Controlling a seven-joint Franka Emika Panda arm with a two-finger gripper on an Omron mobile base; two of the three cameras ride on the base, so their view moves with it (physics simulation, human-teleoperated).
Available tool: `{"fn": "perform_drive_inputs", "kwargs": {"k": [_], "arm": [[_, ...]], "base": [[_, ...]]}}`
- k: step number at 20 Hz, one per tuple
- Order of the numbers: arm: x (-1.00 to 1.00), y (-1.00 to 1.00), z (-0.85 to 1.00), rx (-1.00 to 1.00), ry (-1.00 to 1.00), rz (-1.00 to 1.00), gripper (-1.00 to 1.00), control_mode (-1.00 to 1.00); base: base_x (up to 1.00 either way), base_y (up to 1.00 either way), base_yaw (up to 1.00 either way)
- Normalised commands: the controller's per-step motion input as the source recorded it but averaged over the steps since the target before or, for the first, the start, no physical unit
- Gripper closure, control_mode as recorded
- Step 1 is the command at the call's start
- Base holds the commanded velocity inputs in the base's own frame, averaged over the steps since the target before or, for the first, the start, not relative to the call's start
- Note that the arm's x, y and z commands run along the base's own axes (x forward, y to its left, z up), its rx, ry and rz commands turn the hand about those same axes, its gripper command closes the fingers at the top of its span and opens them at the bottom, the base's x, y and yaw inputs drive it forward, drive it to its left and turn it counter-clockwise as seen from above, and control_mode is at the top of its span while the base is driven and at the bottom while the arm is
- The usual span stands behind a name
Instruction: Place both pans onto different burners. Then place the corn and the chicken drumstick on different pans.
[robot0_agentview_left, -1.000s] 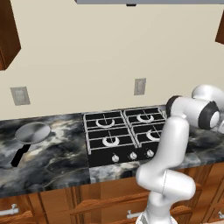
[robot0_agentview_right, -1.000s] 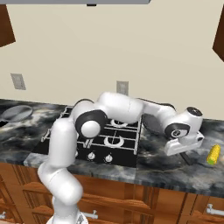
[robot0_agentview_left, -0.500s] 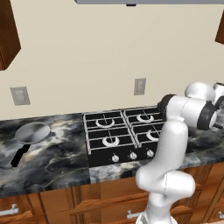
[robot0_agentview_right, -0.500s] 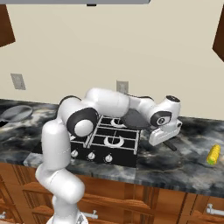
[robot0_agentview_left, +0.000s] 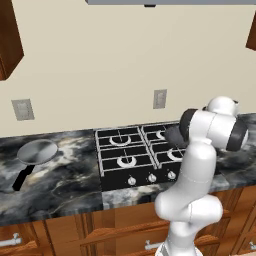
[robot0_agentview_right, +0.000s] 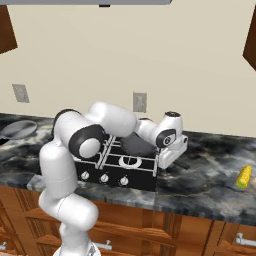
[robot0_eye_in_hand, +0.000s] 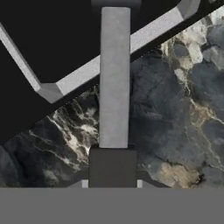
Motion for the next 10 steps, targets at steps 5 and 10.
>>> {"fn": "perform_drive_inputs", "kwargs": {"k": [5, 10], "arm": [[0.12, 0.47, -0.16, -0.05, 0.02, 0.15, 1.0, -1.0], [0.07, 0.24, -0.2, -0.02, 0.01, 0.12, 1.0, -1.0]], "base": [[0.0, 0.0, 0.0], [0.0, 0.0, 0.0]]}}
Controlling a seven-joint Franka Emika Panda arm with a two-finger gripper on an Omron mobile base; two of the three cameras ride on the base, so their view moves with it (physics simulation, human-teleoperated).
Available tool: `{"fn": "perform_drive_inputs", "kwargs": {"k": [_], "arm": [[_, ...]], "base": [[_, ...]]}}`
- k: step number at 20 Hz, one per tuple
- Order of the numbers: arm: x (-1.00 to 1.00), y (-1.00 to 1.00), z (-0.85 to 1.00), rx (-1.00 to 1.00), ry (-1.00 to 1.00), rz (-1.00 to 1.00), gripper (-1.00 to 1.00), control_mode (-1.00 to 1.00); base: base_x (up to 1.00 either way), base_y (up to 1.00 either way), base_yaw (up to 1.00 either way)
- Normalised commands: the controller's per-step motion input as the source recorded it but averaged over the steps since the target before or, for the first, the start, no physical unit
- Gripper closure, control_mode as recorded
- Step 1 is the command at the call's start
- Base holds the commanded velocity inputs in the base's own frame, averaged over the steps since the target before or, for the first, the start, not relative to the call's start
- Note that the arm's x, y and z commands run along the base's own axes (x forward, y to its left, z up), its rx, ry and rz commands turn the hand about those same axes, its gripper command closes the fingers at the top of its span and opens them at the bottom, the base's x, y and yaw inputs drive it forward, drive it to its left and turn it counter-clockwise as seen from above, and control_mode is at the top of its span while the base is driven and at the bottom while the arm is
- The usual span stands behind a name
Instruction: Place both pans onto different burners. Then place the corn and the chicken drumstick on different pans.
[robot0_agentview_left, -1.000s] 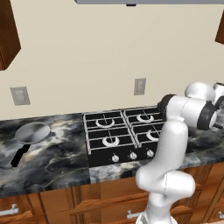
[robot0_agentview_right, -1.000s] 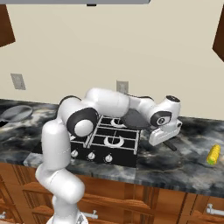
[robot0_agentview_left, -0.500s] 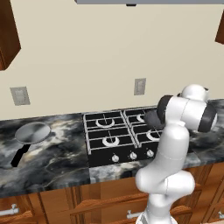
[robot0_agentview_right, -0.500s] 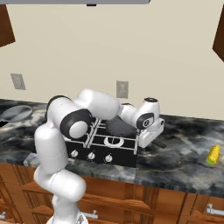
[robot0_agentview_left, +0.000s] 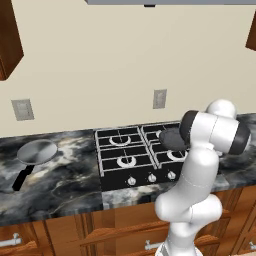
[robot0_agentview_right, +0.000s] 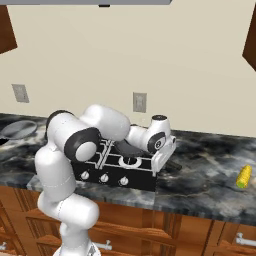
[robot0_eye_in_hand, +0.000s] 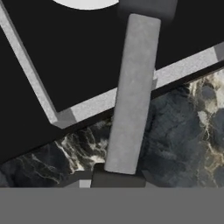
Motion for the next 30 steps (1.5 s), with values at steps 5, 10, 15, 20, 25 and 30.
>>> {"fn": "perform_drive_inputs", "kwargs": {"k": [5, 10, 15, 20, 25, 30], "arm": [[-0.06, 0.0, 0.0, 0.0, 0.06, 0.13, 1.0, -1.0], [-0.28, 0.0, 0.0, 0.0, 0.03, 0.19, 1.0, -1.0], [-0.15, 0.0, 0.0, 0.0, 0.01, 0.17, 1.0, -1.0], [0.24, -0.08, 0.0, 0.0, 0.0, 0.01, 1.0, -1.0], [0.38, -0.21, 0.0, 0.0, 0.0, 0.0, 1.0, -1.0], [0.3, -0.35, 0.0, 0.0, 0.0, 0.0, 1.0, -1.0]], "base": [[0.0, 0.0, 0.0], [0.0, 0.0, 0.0], [0.0, 0.0, 0.0], [0.0, 0.0, 0.0], [0.0, 0.0, 0.0], [0.0, 0.0, 0.0]]}}
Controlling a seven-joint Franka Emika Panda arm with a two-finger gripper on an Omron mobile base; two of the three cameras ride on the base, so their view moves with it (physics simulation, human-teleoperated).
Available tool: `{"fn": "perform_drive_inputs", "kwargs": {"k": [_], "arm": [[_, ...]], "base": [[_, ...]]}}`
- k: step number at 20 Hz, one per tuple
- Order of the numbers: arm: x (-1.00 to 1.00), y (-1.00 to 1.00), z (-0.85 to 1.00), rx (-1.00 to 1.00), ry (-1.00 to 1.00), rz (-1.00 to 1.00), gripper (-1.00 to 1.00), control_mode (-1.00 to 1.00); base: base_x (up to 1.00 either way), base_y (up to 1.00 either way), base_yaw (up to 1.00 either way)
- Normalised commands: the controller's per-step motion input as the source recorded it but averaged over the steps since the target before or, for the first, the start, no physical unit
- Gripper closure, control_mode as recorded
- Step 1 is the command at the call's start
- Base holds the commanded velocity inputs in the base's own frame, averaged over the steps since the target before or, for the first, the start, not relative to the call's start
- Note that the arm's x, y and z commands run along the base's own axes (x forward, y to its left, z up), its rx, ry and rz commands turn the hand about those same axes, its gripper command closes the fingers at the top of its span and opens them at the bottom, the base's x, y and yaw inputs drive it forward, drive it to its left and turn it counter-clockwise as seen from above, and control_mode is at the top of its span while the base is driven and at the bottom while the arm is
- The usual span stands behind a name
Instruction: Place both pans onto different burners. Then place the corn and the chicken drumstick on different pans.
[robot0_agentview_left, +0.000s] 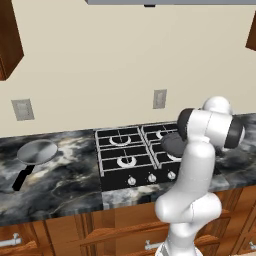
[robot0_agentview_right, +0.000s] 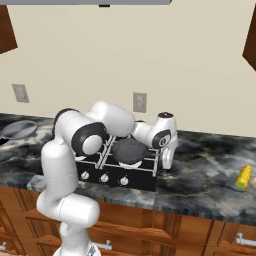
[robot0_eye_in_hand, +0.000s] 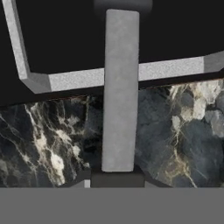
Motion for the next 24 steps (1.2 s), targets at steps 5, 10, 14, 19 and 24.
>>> {"fn": "perform_drive_inputs", "kwargs": {"k": [5, 10, 14, 19, 24], "arm": [[0.19, -0.21, 0.0, 0.0, 0.01, 0.0, 1.0, -1.0], [0.0, 0.0, -0.02, 0.0, 0.02, 0.0, 1.0, -1.0], [0.0, 0.09, -0.09, 0.0, 0.01, 0.0, 1.0, -1.0], [0.0, 0.18, -0.06, 0.0, 0.0, 0.0, 1.0, -1.0], [-0.01, 0.22, 0.0, 0.0, 0.0, 0.0, 1.0, -1.0]], "base": [[0.0, 0.0, 0.0], [0.0, 0.0, 0.0], [0.0, 0.0, 0.0], [0.0, 0.0, 0.0], [0.0, 0.0, 0.0]]}}
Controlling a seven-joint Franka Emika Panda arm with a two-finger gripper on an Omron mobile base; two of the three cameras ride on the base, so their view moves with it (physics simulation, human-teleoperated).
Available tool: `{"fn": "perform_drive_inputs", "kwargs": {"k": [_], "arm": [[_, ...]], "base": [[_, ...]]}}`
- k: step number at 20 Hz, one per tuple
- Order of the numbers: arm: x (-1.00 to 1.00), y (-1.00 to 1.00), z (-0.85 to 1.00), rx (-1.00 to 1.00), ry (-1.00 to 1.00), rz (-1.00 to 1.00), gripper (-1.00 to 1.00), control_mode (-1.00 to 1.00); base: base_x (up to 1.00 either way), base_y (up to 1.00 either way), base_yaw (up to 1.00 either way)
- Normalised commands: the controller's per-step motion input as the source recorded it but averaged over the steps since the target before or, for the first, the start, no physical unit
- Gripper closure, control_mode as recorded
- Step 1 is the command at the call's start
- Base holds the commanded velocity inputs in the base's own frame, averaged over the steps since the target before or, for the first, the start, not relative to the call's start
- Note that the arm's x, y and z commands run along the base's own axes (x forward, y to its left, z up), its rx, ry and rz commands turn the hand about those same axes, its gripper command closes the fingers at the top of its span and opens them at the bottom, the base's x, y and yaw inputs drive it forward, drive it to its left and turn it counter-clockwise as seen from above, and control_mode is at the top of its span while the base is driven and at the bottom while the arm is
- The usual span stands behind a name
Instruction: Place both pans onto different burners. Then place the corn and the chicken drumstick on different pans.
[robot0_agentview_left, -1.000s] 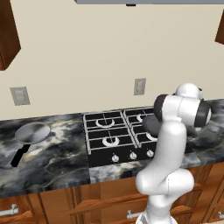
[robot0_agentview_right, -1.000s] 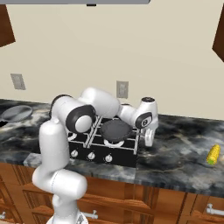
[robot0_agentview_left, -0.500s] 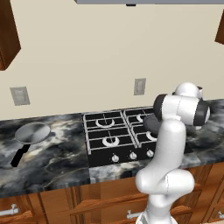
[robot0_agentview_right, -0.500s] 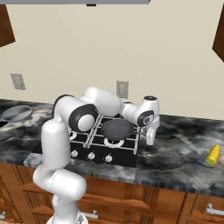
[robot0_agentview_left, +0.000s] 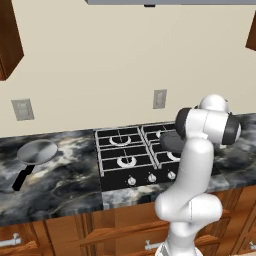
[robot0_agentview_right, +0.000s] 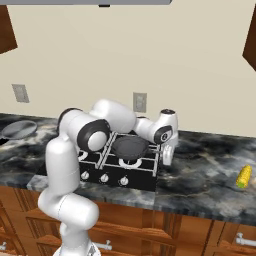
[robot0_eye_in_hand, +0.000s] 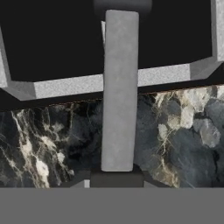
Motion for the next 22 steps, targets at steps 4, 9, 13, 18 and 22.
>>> {"fn": "perform_drive_inputs", "kwargs": {"k": [4, 9, 13, 18, 22], "arm": [[0.0, 0.01, 0.0, 0.0, 0.0, 0.01, -1.0, -1.0], [0.0, 0.01, 0.0, 0.0, 0.0, 0.0, -1.0, -1.0], [0.0, 0.0, 0.0, 0.0, 0.0, 0.0, -1.0, -1.0], [-0.01, 0.0, 0.26, 0.0, -0.04, 0.0, -1.0, -1.0], [-0.11, 0.03, 0.58, 0.0, -0.07, 0.0, -1.0, -1.0]], "base": [[0.0, 0.0, 0.0], [0.0, 0.0, 0.0], [0.0, 0.0, 0.0], [0.0, 0.0, 0.0], [0.0, 0.0, 0.0]]}}
